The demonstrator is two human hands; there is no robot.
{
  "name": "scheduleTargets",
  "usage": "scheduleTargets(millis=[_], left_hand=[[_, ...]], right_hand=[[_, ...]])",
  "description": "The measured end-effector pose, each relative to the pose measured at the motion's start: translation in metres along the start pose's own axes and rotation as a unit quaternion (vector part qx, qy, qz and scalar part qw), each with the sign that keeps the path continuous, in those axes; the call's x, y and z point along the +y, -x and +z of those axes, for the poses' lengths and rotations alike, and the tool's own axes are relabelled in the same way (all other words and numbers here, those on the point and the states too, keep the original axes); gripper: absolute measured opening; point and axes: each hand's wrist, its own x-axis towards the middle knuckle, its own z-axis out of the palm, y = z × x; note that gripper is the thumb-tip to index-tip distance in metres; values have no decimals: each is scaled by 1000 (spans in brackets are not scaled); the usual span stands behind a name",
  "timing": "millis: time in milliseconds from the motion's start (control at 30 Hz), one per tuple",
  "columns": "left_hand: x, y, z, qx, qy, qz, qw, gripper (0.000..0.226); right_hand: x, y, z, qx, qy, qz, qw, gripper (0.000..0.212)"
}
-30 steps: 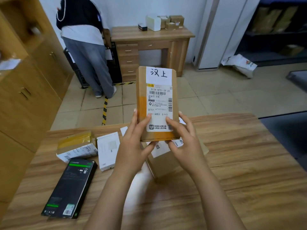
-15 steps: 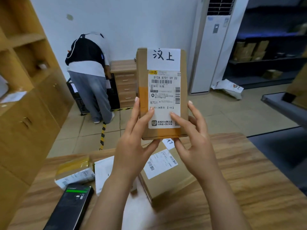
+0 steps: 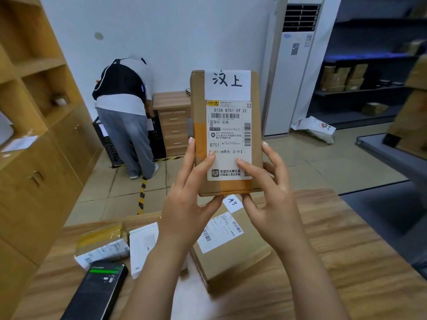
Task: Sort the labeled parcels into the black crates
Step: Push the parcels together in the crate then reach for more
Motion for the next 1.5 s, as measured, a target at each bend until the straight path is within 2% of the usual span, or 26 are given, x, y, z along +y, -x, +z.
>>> scheduleTargets(millis=[200,400,600,933,1133,1267,1500], left_hand=[[2,3,6,-9,3,-11,1000,80],[-5,16,19,-58,10,-74,995,80],[-17,39,21,-100,23,-130,986,78],[-32,70,14,-127,30,-160,978,79],[-32,89,-2,-116,3,-196,974,78],[-31,105,-23,-72,-44,-232,969,74],[2,159,-58,18,-145,-342,928,75]], right_hand=[[1,5,-6,-17,13,28,999,72],[4,10,-2,-99,20,115,988,71],[6,27,9,-156,47,165,973,69],[-3,55,33,-172,47,208,962,66],[-9,61,50,-217,37,200,955,67],[-16,58,69,-263,-13,162,951,65],[-39,77,96,-377,-100,68,918,66]])
